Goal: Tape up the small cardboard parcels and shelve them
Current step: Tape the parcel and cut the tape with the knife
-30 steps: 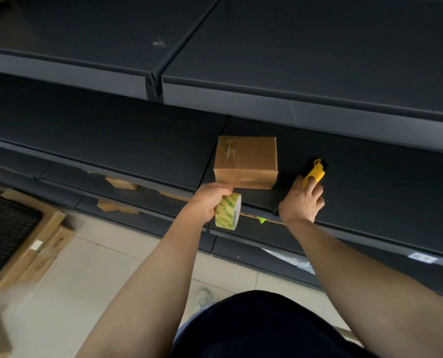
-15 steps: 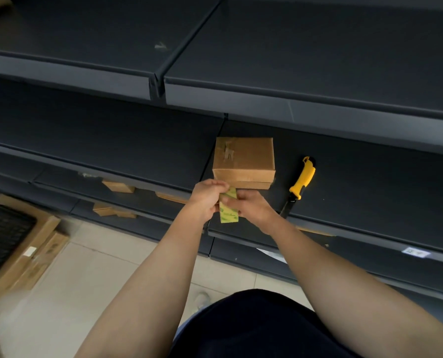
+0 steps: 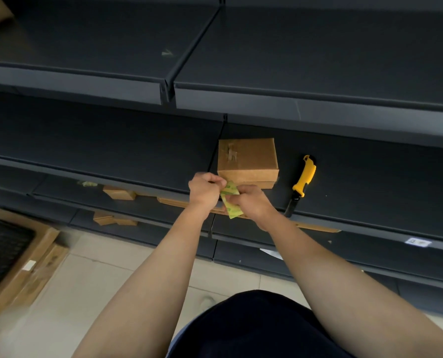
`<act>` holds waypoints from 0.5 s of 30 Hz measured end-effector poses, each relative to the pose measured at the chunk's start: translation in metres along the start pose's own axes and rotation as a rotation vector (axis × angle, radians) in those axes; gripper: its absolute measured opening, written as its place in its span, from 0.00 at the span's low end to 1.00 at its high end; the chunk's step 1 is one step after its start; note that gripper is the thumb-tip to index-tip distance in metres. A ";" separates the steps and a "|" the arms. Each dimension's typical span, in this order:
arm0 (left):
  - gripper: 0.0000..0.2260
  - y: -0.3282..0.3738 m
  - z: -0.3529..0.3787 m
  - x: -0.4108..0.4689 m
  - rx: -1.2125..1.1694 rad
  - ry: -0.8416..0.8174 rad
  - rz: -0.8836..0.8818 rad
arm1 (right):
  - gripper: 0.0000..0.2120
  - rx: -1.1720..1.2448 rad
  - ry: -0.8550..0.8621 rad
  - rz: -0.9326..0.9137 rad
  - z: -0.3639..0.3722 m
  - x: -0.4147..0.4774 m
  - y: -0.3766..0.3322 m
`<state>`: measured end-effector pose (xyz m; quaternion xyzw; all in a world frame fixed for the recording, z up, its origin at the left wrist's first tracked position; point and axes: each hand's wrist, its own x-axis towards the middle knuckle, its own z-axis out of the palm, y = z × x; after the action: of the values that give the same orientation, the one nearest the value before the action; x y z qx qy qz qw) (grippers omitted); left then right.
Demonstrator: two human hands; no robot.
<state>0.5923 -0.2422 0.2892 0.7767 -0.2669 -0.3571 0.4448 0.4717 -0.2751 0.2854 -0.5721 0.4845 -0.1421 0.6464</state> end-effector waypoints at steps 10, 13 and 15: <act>0.06 0.027 0.006 0.017 0.402 -0.235 0.243 | 0.06 0.100 0.149 0.043 -0.014 -0.006 -0.034; 0.09 0.037 0.018 0.007 0.561 -0.156 0.209 | 0.05 0.025 0.190 0.066 -0.028 -0.010 -0.041; 0.10 0.043 0.028 0.000 0.557 -0.152 0.179 | 0.02 -0.058 0.210 0.095 -0.040 -0.013 -0.043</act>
<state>0.5660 -0.2755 0.3173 0.8131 -0.4547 -0.2869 0.2233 0.4501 -0.3031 0.3341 -0.5487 0.5802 -0.1563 0.5813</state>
